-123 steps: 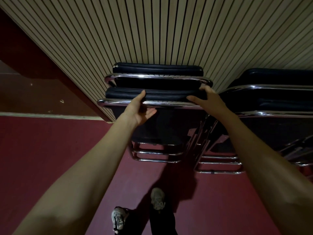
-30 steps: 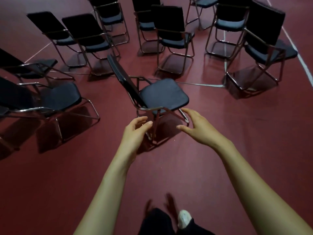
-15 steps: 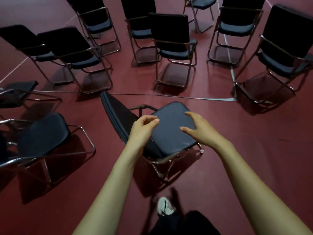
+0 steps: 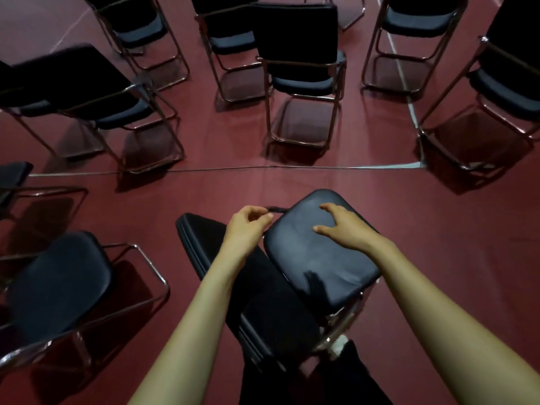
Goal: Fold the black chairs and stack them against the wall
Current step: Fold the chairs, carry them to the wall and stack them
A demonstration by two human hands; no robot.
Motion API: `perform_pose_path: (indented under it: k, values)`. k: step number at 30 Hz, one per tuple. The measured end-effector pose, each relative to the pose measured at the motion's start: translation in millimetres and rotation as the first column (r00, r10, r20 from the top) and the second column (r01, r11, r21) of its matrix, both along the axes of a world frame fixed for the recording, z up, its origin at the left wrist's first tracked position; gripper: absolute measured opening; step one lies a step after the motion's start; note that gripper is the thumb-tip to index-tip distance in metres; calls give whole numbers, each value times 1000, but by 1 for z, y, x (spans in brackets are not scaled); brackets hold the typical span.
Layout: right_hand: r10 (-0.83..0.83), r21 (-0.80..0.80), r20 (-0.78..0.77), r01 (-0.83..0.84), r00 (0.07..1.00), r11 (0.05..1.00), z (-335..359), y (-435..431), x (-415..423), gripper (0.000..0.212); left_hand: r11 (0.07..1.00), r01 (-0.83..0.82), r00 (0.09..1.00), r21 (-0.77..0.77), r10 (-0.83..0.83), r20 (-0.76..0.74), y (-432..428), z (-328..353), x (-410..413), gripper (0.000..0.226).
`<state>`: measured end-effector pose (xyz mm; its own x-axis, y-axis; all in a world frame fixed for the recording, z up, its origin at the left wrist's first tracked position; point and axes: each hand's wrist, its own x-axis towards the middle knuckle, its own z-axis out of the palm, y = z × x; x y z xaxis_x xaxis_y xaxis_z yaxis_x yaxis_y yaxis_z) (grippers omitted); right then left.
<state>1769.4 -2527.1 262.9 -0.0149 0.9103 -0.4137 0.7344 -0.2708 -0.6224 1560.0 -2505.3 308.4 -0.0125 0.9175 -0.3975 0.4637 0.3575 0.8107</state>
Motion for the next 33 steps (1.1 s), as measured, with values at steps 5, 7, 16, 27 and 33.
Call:
perform_pose_path:
  k: [5, 7, 16, 27, 33]
  values:
    - [-176, -122, 5, 175, 984, 977, -36, 36, -24, 67, 930, 339, 930, -146, -354, -100, 93, -35, 12, 21]
    - [-259, -163, 19, 258, 966, 952, -48, 44, -23, 67, 878, 437, 882, -194, -461, -100, 126, -53, 30, 19]
    - [-551, -238, 140, 568, 823, 788, -115, 58, 48, 66, 567, 778, 513, -272, -822, -247, 197, -126, 137, 39]
    - [-640, -314, 195, 665, 744, 677, -305, 55, 122, 67, 232, 927, 85, -296, -895, -437, 195, -308, 242, 52]
    - [-669, -310, 236, 707, 705, 636, -376, 60, 138, 67, 90, 939, -94, -332, -862, -499, 206, -397, 267, 48]
